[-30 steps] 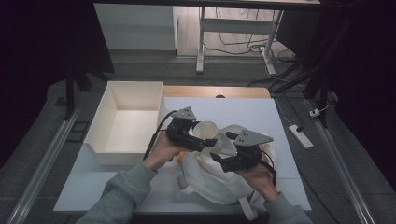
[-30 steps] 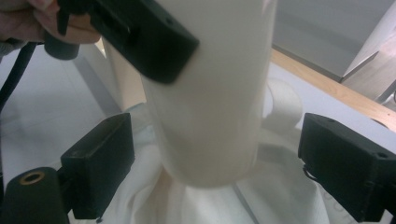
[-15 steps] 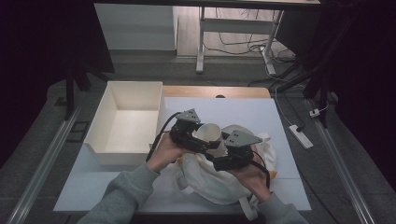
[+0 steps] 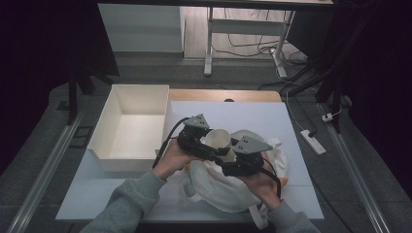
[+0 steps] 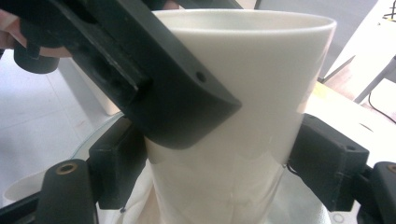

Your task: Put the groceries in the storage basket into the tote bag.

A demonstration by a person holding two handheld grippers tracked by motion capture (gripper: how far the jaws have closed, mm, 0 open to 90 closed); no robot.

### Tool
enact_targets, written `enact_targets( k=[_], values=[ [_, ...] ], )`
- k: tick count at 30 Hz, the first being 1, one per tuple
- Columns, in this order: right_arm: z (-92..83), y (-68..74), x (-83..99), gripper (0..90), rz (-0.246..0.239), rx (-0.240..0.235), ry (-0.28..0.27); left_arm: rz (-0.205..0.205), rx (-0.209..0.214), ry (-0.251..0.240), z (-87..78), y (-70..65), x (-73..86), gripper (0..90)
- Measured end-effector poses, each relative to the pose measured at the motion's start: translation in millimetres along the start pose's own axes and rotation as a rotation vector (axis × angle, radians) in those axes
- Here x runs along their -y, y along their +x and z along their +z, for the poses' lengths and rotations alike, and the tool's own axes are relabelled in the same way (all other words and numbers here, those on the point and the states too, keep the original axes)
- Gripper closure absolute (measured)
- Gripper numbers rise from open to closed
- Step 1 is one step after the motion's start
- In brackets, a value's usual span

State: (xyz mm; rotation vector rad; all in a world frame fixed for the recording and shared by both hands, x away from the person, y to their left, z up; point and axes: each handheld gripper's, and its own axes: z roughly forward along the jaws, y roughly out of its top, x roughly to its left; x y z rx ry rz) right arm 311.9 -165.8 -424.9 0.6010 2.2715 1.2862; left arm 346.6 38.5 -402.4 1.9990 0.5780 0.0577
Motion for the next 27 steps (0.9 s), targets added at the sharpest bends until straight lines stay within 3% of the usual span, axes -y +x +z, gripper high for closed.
enact_targets(
  k=[5,8,18,27],
  values=[
    [-1.4,0.1,1.2,22.9,0.001,-0.009,-0.005,0.004,0.002,-0.007,-0.3,-1.8,0.6,18.6],
    [-2.9,0.2,1.7,22.9,0.003,-0.016,-0.007,0.015,-0.017,-0.03,-3.7,-3.8,0.0,17.3],
    [-5.1,-4.3,9.9,22.9,0.017,-0.009,0.007,-0.011,-0.035,-0.113,-36.7,3.6,0.3,15.1],
    [-6.7,-11.1,21.2,22.9,0.034,0.0,0.029,-0.04,-0.075,-0.138,-56.2,14.6,2.7,15.6]
  ],
)
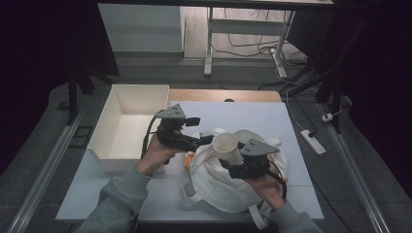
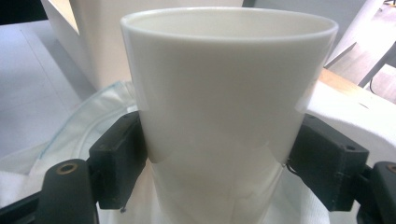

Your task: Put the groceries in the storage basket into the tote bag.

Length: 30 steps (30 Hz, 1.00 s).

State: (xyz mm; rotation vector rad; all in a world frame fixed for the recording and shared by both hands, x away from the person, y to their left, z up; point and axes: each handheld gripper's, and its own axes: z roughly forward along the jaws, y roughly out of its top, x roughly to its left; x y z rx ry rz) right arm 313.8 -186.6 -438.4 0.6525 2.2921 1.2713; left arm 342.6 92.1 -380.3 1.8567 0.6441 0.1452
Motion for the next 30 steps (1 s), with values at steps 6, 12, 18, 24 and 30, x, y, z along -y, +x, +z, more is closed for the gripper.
enact_targets(
  k=[6,12,18,24,30],
  values=[
    [-2.3,-6.2,13.4,22.9,0.016,0.014,0.029,-0.023,-0.039,-0.007,-8.6,11.3,1.2,15.8],
    [-2.8,-11.7,26.6,22.9,0.036,0.025,0.059,-0.043,-0.065,-0.007,-14.7,21.0,3.0,16.1],
    [1.8,-12.9,30.3,22.9,0.035,0.029,0.085,-0.058,-0.076,-0.006,-16.8,26.5,4.3,16.4],
    [12.8,-9.5,33.9,22.9,0.021,0.032,0.112,-0.054,-0.077,0.005,-15.7,27.3,4.8,16.5],
    [25.6,-6.9,37.3,22.9,0.002,0.019,0.146,-0.056,-0.077,0.008,-15.5,28.2,5.2,16.6]
  ],
)
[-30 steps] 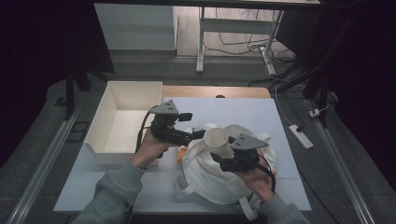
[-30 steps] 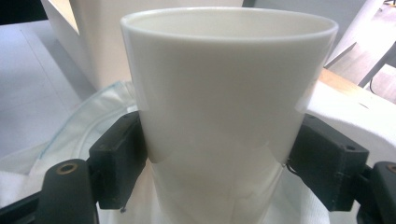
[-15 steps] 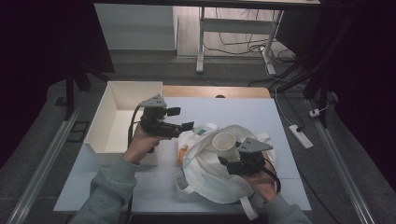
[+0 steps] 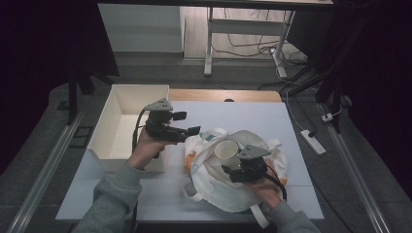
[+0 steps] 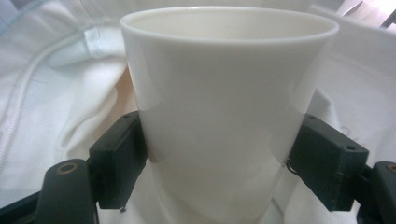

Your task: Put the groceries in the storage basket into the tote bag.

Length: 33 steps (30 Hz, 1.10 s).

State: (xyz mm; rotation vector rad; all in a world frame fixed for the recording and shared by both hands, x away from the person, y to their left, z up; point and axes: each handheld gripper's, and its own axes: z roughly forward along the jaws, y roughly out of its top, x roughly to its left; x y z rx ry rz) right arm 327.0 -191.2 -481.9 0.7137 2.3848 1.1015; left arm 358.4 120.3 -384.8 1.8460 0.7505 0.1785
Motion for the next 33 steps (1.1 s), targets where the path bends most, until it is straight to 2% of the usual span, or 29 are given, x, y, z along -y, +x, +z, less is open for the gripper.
enact_targets(
  k=[5,13,17,22,24,33],
  values=[
    [8.1,2.8,1.7,22.9,-0.014,-0.001,0.021,0.002,0.001,0.002,0.0,-0.1,0.1,16.6],
    [12.6,1.4,3.1,22.9,-0.005,0.001,0.046,-0.001,-0.003,-0.001,-1.1,1.0,0.5,16.7],
    [11.5,-0.4,4.0,22.9,0.009,-0.003,0.055,0.0,-0.003,0.002,-1.0,0.9,0.8,16.7],
    [6.4,-6.1,6.4,22.9,0.028,0.021,0.122,0.003,-0.002,0.006,-0.2,0.8,1.3,16.7],
    [4.1,-9.8,9.9,22.9,0.051,0.012,0.135,0.002,-0.003,0.007,0.2,0.9,1.4,16.7],
    [4.8,-9.8,13.8,22.9,0.031,0.028,0.154,0.006,0.0,0.016,1.7,0.8,2.1,16.7]
  ],
)
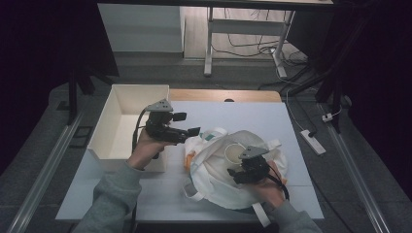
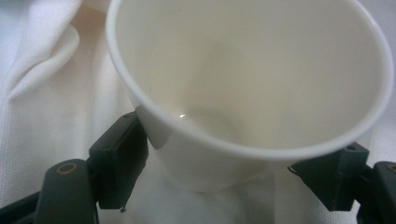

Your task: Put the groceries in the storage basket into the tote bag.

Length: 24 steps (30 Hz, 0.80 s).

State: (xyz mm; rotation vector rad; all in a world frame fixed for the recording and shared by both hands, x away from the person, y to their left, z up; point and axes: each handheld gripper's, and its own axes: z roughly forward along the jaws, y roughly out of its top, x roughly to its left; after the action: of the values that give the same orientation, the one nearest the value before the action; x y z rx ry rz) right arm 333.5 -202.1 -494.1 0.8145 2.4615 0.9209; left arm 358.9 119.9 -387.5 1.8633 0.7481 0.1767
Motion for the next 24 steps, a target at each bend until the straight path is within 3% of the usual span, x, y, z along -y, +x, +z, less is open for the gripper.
enact_targets(
  k=[6,10,16,20,24],
  values=[
    [-0.2,-0.2,0.2,22.0,0.001,-0.002,-0.004,0.002,0.001,0.001,0.3,-0.8,0.2,16.7],
    [-4.2,-1.3,-0.7,16.2,0.021,-0.022,-0.025,0.003,0.001,0.004,0.5,-0.5,0.8,16.7],
    [-17.1,-4.4,-0.6,9.9,0.057,-0.013,-0.086,0.009,-0.001,0.008,-0.2,-1.5,0.9,16.9],
    [-26.7,-7.7,-1.7,6.9,0.071,-0.023,-0.08,0.028,-0.018,0.029,0.1,-3.7,1.6,17.5],
    [-41.3,-11.2,-1.0,7.1,0.079,-0.013,-0.119,0.046,-0.031,0.049,-0.7,-7.0,2.7,17.8]
  ],
)
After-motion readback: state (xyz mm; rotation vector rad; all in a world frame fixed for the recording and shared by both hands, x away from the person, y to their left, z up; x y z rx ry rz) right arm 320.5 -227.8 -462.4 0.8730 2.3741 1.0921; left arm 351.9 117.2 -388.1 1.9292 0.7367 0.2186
